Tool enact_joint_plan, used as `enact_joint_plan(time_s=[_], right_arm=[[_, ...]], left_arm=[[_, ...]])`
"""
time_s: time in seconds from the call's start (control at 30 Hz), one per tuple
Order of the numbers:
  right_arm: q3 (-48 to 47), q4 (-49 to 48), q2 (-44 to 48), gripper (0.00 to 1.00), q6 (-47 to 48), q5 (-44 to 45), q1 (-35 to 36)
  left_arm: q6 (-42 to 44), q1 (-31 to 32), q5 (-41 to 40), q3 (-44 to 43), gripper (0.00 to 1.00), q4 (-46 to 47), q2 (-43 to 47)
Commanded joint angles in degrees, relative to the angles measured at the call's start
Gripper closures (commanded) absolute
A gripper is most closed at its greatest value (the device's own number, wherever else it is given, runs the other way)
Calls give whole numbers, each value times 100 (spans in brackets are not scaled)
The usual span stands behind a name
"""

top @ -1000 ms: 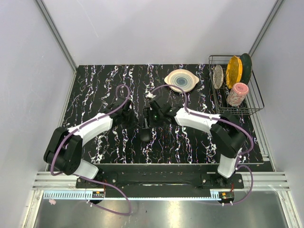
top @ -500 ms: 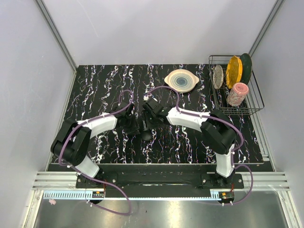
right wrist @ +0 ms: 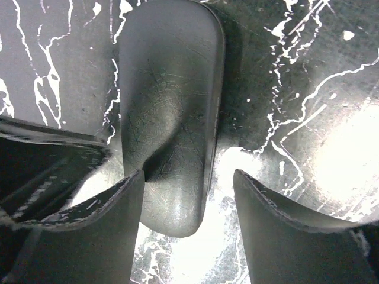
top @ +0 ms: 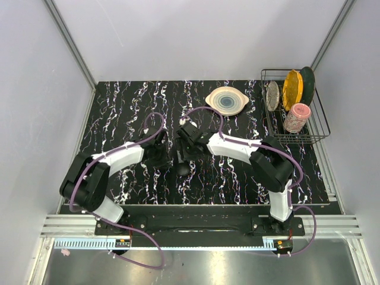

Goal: Organize the sunglasses
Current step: Pick up the case with sunglasses from the center of the board.

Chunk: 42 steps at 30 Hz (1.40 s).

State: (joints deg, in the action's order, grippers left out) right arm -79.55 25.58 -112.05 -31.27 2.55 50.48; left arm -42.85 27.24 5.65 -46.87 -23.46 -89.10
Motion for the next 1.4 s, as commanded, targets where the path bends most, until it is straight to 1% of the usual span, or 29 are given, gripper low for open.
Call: enact_joint_plan(time_s=[0.0,0.1,0.13,0.17,0.23,0.27,0.3,0.37,0.4,0.47,0.5,0.6,0.63,0.87,0.97,1.1,1.13,1.23,1.3,1.37], right_arm=[[-271,307,314,27,94,773,23],[-508,394,394,18,156,949,32],[-613,551,360,17,208,958,24],[-858,657,307,16,243,976,32],[-1062,930,70,12,314,1028,76],[-1211,1018,-9,12,323,1072,76],[-1282,1167,-149,11,323,1064,85],[-1344,1212,-255,10,314,1020,155],[-1361,1203,-282,9,323,1037,190],[-1466,1247,-422,6,305,959,269],[-1511,1326,-484,5,297,950,287],[-1695,1475,-739,4,314,967,366],[-1722,1493,-774,4,340,993,401],[-2020,1669,-1196,4,411,932,489],[-2047,1801,-1301,5,393,1107,498],[-1977,2082,-1320,21,288,1494,489],[-1899,2100,-1302,29,288,1634,489],[-1548,2004,-1065,42,244,1967,472],[-1371,1889,-837,45,209,2135,419],[-1073,1784,-617,48,200,2180,218]], left_arm=[[110,-193,-801,-270,76,-369,797],[172,-324,-1092,-331,70,-580,1236],[189,-360,-1171,-366,68,-633,1342],[233,-378,-1302,-375,64,-720,1543],[259,-448,-1443,-402,58,-808,1737],[277,-483,-1540,-410,55,-879,1921],[286,-553,-1584,-410,49,-923,2010],[286,-641,-1654,-375,40,-1002,2264],[286,-746,-1664,-349,33,-1011,2361],[286,-878,-1672,-279,27,-1020,2580],[286,-922,-1681,-261,22,-1029,2643],[295,-1063,-1690,-243,16,-1073,2793],[304,-1081,-1699,-252,12,-1081,2810],[339,-1221,-1585,-182,10,-1055,2793],[347,-1265,-1506,-129,9,-1020,2758],[365,-1318,-1427,-120,9,-976,2731],[383,-1310,-1392,-120,9,-967,2696],[426,-1327,-1269,-155,9,-932,2617],[453,-1336,-1198,-173,9,-923,2547],[506,-1336,-1075,-182,9,-897,2503]])
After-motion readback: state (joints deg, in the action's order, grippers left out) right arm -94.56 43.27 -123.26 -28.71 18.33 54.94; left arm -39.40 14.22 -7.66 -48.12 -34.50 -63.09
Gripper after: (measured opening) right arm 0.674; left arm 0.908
